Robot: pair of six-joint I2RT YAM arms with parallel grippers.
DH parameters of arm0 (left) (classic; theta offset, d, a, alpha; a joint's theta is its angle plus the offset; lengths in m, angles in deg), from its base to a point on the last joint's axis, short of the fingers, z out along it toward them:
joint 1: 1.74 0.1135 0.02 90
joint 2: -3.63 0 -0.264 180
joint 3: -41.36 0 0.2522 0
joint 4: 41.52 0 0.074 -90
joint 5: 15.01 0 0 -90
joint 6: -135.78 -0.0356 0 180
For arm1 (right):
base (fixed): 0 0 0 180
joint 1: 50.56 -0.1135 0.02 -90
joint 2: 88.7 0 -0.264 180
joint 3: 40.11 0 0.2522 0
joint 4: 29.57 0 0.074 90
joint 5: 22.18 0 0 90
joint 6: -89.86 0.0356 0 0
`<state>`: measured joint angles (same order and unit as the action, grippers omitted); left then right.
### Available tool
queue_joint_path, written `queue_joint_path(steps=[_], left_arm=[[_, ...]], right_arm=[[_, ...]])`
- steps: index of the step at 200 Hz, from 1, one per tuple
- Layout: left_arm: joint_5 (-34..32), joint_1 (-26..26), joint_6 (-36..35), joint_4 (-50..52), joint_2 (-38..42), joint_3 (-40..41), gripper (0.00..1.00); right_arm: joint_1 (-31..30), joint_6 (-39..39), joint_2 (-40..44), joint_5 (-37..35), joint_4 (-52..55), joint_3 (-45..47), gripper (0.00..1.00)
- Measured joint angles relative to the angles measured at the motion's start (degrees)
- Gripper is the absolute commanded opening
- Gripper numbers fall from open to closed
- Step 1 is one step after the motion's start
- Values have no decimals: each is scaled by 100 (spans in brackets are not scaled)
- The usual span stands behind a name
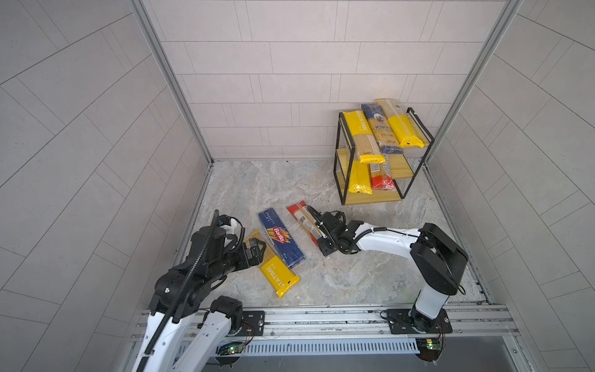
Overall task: Arrange pasta packages on shelves
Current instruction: Pick up the pasta bag from the center of the table, then place the pasta bag on the shelf.
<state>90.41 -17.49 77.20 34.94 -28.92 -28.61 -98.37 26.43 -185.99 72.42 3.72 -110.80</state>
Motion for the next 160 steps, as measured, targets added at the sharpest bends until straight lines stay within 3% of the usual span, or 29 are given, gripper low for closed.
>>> queue_joint_path(steps=[35, 67, 126, 160], left_arm=[[46, 0, 2, 48, 63, -114, 99], [157, 0, 4, 59, 50, -155, 99], [468, -2, 28, -170, -365, -179, 99], [651, 0, 48, -282, -599, -369, 99]], right_arm=[[-2, 313, 1185, 586, 149, 1023, 0], [24, 634, 2859, 774, 1003, 1604, 0], [597, 1064, 6159, 275, 2736, 1687, 0], [1182, 1128, 6782, 7, 3694, 1423, 0]])
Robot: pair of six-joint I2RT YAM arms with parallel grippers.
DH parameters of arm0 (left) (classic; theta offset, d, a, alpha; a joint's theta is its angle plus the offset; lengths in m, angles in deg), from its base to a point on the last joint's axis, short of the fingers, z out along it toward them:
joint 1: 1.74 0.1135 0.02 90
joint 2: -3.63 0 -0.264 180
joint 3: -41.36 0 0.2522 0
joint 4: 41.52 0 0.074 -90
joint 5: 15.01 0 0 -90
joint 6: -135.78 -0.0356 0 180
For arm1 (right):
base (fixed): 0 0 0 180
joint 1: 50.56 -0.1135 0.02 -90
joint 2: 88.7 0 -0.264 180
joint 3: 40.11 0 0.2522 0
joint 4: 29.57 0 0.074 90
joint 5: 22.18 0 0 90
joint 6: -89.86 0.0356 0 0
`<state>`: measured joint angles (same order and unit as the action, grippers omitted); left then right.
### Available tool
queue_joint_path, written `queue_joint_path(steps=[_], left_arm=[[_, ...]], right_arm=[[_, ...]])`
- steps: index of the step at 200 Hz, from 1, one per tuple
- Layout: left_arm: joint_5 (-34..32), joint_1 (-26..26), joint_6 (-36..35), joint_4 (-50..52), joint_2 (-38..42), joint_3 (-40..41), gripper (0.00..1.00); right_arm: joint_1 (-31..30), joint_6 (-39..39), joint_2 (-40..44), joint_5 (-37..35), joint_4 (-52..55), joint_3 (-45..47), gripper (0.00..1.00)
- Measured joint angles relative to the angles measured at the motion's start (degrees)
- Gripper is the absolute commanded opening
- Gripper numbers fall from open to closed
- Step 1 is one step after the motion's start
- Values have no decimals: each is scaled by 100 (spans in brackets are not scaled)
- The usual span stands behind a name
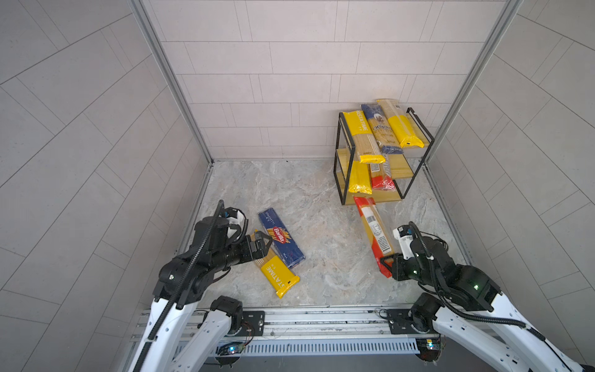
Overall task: Arrange pasta packages on shelves
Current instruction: Place the pasta bag on the shelf.
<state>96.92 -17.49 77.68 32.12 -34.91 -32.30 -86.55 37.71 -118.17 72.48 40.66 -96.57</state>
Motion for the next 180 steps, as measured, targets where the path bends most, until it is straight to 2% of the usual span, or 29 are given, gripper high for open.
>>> queue_joint_path(steps=[45, 88, 153, 180], left_arm=[[188, -2, -46, -28, -256, -389, 99], [332, 0, -105, -81, -608, -708, 99], [426, -2, -181, -267, -973, -846, 99], [444, -2, -184, -315, -990, -844, 99]], right_arm=[[286, -114, -284, -372, 898, -706, 0], [730, -402, -809, -651, 1043, -1537, 0], [2129, -994, -1851, -396, 1001, -2205, 0], [2516, -1222, -2343, -256, 857, -2446, 0]])
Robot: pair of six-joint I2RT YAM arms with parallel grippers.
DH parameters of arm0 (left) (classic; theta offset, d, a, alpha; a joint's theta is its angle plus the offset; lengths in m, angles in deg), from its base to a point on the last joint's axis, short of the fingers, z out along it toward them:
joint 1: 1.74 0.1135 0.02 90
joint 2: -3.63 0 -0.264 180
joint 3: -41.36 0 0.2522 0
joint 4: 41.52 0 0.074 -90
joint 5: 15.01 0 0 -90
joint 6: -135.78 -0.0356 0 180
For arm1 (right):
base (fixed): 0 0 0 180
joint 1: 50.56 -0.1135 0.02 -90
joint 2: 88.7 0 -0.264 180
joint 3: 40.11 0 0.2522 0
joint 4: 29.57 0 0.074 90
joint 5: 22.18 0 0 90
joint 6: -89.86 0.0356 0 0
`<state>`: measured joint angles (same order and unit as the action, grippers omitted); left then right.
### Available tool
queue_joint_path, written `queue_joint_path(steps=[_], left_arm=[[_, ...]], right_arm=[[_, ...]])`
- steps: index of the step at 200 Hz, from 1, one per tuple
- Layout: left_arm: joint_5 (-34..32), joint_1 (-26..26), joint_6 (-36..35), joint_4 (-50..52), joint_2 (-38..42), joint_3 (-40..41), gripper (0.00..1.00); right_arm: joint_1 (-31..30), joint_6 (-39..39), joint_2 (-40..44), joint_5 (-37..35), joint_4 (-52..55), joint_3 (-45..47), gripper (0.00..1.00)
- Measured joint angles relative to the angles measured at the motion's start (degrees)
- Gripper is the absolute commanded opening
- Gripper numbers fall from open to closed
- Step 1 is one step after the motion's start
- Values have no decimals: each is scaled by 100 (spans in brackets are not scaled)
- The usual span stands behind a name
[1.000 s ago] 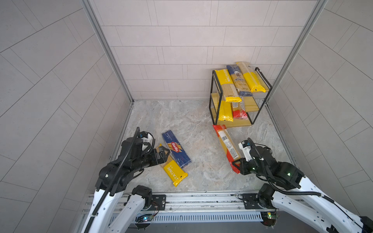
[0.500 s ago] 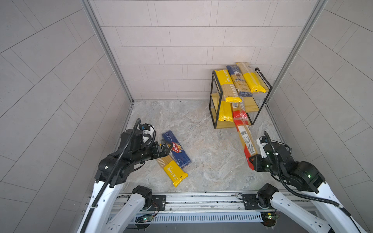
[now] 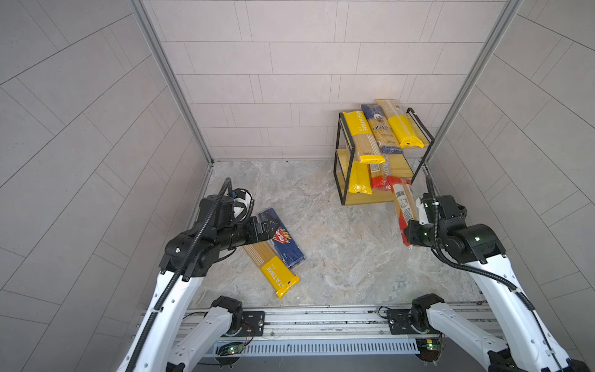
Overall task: Arrange pasta packages on shelves
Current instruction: Place the pasta bag on the shelf.
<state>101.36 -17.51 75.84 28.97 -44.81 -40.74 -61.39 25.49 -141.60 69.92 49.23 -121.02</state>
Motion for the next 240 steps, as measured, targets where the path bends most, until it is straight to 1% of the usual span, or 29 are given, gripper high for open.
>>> queue_joint_path(steps=[31, 85, 132, 162, 198, 240], left_arm=[[-4, 0, -15, -72, -76, 0, 99], [-57, 0, -31, -181, -372, 0, 99], [-107, 0, -42, -240, -627, 0, 99], [-162, 0, -59, -337, -793, 0, 99], [-210, 0, -79, -409, -1062, 0, 99], [-289, 0, -105, -470, -1169, 0, 99]], right_arm=[[260, -221, -581, 162, -356, -378, 0], [568, -566, -1600, 236, -964, -1005, 0], [706, -914, -2518, 157, -1381, -1515, 0], [793, -1071, -2920, 153, -1683, -1764, 0], [968, -1147, -3189, 155, -2173, -1746, 0], [1152, -1156, -3200, 195, -2973, -1167, 0]])
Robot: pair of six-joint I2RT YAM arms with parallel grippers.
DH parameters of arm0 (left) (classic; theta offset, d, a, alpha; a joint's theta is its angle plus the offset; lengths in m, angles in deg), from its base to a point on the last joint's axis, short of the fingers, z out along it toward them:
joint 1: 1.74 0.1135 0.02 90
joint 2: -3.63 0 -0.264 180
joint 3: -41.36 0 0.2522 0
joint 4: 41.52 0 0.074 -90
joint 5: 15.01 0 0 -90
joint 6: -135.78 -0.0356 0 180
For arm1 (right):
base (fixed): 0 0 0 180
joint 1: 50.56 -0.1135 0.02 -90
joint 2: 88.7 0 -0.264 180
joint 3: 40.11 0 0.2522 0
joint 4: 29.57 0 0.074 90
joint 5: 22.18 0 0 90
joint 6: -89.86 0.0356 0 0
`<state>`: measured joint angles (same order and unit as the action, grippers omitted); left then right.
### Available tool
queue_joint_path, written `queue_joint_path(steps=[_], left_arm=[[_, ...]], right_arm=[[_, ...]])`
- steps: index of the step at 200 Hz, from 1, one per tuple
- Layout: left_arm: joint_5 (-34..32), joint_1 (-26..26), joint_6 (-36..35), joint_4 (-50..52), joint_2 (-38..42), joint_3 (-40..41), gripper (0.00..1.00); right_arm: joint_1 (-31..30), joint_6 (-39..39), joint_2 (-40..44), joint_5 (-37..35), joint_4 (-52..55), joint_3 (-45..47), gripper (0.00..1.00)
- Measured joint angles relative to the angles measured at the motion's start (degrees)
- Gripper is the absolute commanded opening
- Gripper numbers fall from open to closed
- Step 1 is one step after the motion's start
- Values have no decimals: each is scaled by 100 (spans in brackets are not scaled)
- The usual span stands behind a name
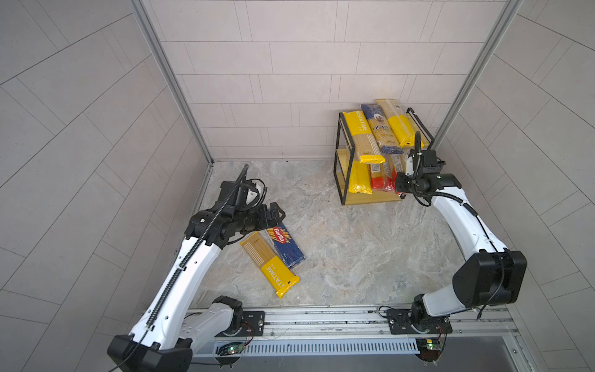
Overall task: Arrange pasta packages on shelves
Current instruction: Place the pasta bag on the shelf.
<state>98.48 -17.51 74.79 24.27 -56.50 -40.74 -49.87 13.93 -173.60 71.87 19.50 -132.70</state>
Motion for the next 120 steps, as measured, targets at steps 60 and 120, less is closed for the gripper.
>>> queue_joint_path(steps=[60, 120], left_arm=[[-96, 0, 7, -114, -164, 0, 99], [-214, -22, 13, -197, -291, 0, 99]], right_arm=[[50, -22, -232, 24, -348, -26, 0], [122, -50, -710, -9, -365, -457, 0]])
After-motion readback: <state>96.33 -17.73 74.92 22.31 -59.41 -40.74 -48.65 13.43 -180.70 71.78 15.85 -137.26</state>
